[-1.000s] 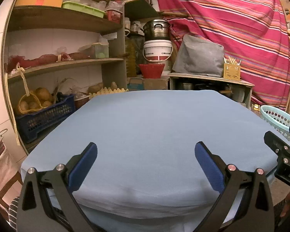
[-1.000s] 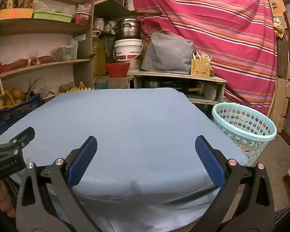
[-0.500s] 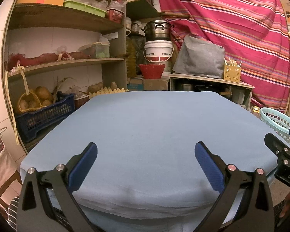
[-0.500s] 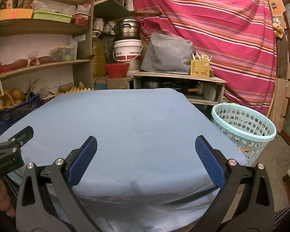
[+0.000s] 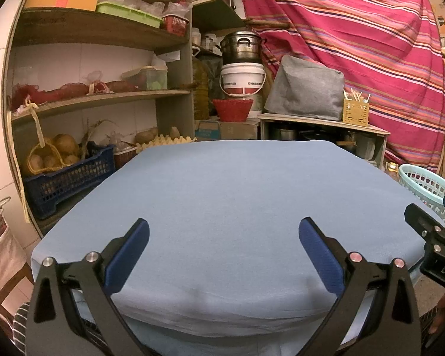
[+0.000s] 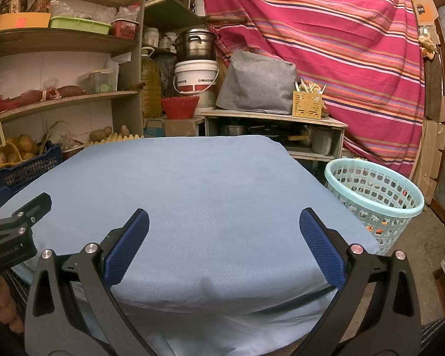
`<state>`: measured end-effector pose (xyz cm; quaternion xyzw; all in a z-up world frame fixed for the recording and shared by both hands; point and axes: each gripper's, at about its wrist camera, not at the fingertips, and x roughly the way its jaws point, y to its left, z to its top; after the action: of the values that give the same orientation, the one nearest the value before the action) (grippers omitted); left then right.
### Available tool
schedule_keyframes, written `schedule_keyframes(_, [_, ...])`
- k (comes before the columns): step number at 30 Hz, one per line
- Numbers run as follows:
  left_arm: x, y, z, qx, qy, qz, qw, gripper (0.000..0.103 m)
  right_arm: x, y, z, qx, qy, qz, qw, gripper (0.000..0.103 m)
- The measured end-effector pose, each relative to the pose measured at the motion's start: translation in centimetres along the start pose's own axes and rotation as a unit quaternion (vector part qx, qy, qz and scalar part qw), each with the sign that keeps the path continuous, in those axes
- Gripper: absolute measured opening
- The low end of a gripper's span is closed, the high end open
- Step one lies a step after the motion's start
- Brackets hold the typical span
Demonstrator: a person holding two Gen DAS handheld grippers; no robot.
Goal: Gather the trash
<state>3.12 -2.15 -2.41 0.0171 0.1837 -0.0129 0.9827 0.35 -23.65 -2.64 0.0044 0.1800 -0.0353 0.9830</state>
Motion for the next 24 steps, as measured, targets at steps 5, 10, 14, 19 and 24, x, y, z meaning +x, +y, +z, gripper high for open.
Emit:
schedule_keyframes(5, [0.01, -0.21, -0.01, 0.0, 0.0, 0.001, 1.0, 0.099, 0.0, 0.07, 0.01, 0.001, 0.0, -0.001, 1.0, 0.099])
schedule_keyframes(10, [-0.04, -0.29, -0.03, 0.0, 0.0, 0.001, 1.0, 0.099, 0.02, 0.03, -0.01, 0.0, 0.0, 0.0, 1.0, 0.099])
schedule_keyframes(14, [-0.02, -0.23, -0.01, 0.0, -0.001, 0.0, 1.0, 0.099, 0.01, 0.07, -0.01, 0.0, -0.001, -0.001, 1.0, 0.099])
schedule_keyframes(19, [-0.06, -0.28, -0.05, 0.0, -0.001, 0.001, 1.0, 0.099, 0.02, 0.03, 0.06, 0.0, 0.001, -0.001, 1.0, 0.099])
schedule_keyframes(24, [-0.08, -0.18, 0.07, 0.0, -0.002, 0.0, 1.0, 0.099, 0.06, -0.11, 0.08, -0.001, -0.001, 0.0, 1.0, 0.099])
